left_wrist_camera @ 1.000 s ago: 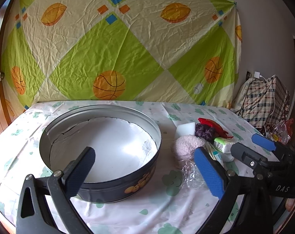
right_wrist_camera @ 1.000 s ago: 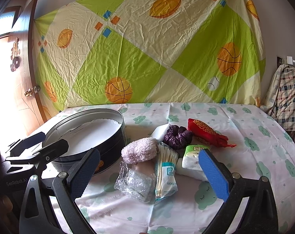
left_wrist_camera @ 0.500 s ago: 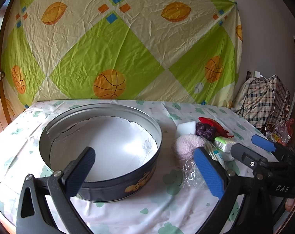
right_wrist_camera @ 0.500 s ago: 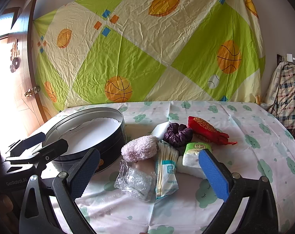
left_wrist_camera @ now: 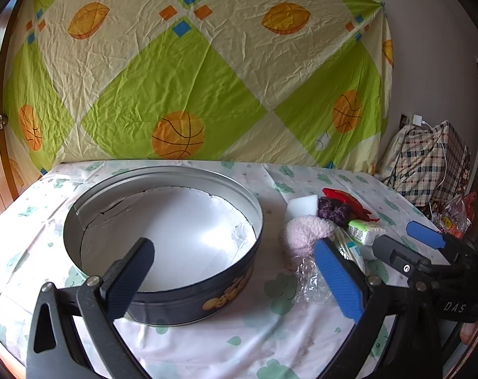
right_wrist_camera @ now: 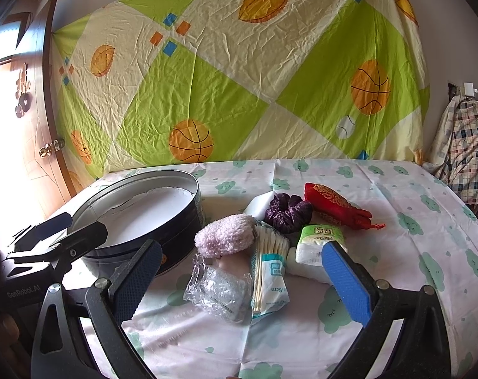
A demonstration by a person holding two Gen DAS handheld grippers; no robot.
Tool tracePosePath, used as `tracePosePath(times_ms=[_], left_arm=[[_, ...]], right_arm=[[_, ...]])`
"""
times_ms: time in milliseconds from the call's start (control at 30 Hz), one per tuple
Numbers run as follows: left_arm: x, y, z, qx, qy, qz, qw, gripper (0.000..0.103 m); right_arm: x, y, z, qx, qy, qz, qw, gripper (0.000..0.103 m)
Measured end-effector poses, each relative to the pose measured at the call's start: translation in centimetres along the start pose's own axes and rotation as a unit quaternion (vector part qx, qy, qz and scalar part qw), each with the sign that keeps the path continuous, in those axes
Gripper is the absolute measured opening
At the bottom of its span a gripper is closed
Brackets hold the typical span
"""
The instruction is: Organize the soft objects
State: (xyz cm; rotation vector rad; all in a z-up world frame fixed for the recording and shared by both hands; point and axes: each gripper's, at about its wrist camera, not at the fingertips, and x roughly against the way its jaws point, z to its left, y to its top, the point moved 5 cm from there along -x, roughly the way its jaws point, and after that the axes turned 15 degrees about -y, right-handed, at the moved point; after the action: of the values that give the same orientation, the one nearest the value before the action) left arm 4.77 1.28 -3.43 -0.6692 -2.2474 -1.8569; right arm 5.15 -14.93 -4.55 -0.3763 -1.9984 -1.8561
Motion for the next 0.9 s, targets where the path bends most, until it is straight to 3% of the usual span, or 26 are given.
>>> tracePosePath(times_ms=[667,800,900], left_arm=[[-1.4,-1.3,-1.0,-0.008,-0.004,0.016,0.9998,0.103],[-2.7,-1.8,-2.3,-0.017,-0.021,0.031,0.9991,0.102],[-3.9,-2.5,-3.9,-0.034,-0.035,0.047,0.9977,0.095]], right_arm=[[-0.8,-0.9,-1.6,-0.009,-0.02,0.009,1.0,0.102],[-1.5,-1.6,-3.2,-0.014,-0.041,0.009,0.999,0.102],[-2.2,-2.2,-4.5,-0.022,-0.053,0.016,0.998,0.102]])
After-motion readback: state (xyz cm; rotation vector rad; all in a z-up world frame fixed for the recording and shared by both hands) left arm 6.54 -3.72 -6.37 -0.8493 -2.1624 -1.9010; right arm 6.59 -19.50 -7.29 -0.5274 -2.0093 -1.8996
